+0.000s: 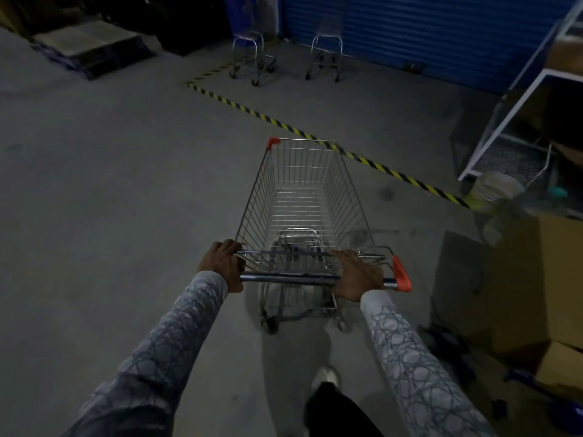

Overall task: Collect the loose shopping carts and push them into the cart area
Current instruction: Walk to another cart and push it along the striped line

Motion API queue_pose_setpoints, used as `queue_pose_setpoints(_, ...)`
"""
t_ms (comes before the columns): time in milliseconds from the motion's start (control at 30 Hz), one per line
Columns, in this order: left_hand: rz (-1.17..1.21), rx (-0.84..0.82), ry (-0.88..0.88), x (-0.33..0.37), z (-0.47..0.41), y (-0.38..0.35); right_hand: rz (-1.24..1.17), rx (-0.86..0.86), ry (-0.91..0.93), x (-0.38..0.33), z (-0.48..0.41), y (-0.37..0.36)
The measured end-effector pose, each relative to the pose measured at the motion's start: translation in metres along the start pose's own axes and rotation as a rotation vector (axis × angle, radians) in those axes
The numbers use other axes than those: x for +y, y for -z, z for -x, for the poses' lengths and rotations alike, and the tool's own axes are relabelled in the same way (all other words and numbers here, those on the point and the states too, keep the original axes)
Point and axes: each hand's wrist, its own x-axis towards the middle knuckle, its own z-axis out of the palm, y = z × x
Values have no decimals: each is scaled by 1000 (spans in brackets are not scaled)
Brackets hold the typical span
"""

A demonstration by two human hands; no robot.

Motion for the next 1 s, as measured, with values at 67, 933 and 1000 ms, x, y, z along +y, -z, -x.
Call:
queue_pose_setpoints(67, -51, -35, 57, -24, -31, 3, 23, 6, 16, -18, -36, 7)
queue_pose_setpoints(933, 85, 52, 484, -372, -571, 72, -282, -95, -75, -198, -596, 140)
queue_pose_setpoints(1000, 105, 93, 453, -399, -622, 85, -270, -59, -107, -213, -644, 155)
